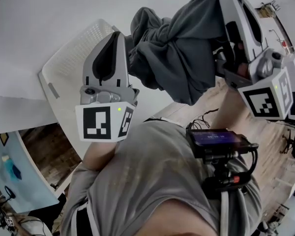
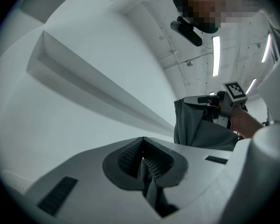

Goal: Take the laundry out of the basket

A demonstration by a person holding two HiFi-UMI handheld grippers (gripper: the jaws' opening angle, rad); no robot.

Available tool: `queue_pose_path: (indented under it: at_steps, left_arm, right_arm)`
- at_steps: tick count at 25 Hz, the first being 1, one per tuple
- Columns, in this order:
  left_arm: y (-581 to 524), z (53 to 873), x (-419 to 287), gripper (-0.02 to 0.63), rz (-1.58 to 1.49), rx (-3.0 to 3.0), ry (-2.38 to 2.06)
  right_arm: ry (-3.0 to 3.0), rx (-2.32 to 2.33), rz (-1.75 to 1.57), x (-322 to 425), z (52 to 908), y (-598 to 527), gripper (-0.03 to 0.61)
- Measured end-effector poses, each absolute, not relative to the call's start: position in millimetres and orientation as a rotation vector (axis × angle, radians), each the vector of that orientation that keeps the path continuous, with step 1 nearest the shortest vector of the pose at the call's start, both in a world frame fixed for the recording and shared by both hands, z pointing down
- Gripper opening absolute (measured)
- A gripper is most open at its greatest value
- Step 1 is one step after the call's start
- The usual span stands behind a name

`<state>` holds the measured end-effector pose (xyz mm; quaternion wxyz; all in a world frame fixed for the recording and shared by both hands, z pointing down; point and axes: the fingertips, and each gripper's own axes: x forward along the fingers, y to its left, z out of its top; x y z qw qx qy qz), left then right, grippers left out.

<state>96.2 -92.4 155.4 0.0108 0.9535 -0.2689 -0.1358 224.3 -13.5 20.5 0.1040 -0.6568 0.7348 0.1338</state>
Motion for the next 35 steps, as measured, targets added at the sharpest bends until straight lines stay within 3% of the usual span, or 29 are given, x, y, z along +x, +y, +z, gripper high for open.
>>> queue_pose_path:
  at_steps: [11, 35]
  left_arm:
    - [-96.9, 164.8, 91.6, 0.008, -0.345, 2.969, -0.875]
    - [-101.1, 196.2, 108.4, 0.008, -0.099, 2.964, -1.000]
  right_arm:
    - [2.172, -1.950, 0.284, 235.1, 60.9, -8.2, 0.022]
    - [2.377, -1.999, -0.228, 237.1, 285.9, -53.5, 0.023]
